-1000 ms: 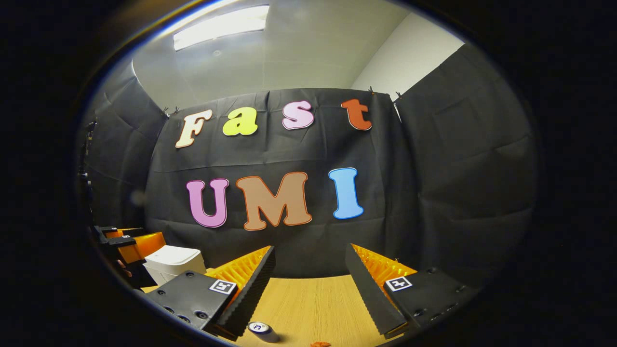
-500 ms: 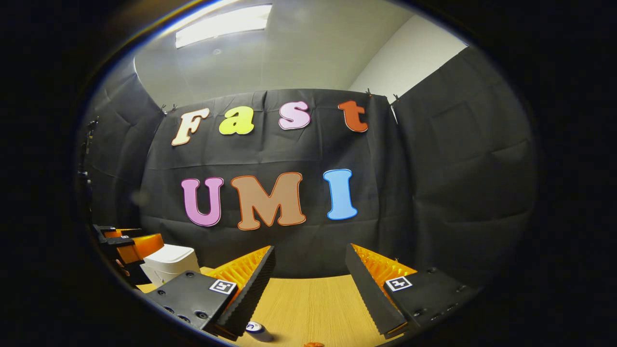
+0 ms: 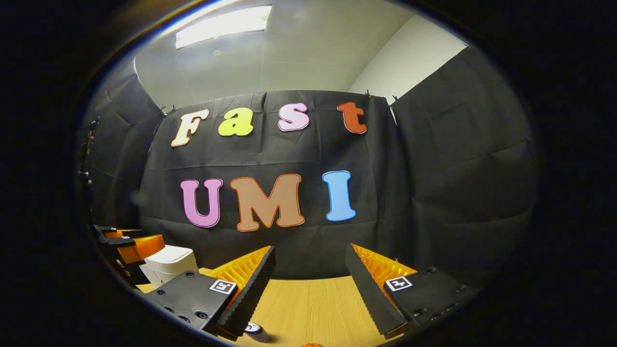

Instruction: Press the lid of the desktop garbage bin to open it, pick up the crumpled paper on the desktop and throw it into the bin, then pick up the pop can on the desktop and drop it into the bin, and finally close the garbage bin lid.

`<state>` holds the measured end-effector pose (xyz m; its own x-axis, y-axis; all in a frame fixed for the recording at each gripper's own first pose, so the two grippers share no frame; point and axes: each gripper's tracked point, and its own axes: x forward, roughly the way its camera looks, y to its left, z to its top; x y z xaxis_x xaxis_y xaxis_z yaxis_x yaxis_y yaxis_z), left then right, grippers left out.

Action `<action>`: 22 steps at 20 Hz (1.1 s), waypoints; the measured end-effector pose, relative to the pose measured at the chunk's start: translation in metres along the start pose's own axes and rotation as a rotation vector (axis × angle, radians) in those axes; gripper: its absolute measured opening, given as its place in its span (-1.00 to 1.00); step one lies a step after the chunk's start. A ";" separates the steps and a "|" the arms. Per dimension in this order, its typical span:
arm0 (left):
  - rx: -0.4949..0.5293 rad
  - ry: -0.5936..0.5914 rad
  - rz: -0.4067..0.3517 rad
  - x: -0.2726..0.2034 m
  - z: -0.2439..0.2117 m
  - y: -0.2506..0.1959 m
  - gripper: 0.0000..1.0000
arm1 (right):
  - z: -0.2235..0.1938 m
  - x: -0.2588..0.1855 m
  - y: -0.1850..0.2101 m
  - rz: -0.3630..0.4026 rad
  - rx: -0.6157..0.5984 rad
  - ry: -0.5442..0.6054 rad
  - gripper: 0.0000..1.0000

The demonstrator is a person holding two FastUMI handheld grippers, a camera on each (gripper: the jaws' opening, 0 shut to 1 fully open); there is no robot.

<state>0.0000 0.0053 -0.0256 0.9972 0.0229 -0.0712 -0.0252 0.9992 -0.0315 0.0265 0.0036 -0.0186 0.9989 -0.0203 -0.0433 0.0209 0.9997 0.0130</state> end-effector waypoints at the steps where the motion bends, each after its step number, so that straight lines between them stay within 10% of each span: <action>1: -0.001 0.001 0.000 0.000 0.000 0.000 0.87 | 0.000 0.000 0.000 0.002 -0.001 0.001 0.92; 11: 0.002 0.022 -0.004 0.008 -0.006 -0.003 0.86 | -0.003 0.007 -0.001 0.008 -0.010 0.006 0.92; 15: 0.022 0.020 0.014 0.011 -0.003 0.003 -0.31 | -0.005 0.011 -0.002 0.009 -0.008 0.012 0.99; 22: 0.048 0.067 0.077 0.019 -0.013 0.031 -1.00 | -0.002 0.012 -0.002 0.009 -0.017 0.000 0.92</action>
<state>0.0169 0.0366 -0.0411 0.9855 0.0989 -0.1379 -0.0964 0.9950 0.0248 0.0379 0.0010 -0.0212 0.9990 -0.0114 -0.0433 0.0113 0.9999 -0.0036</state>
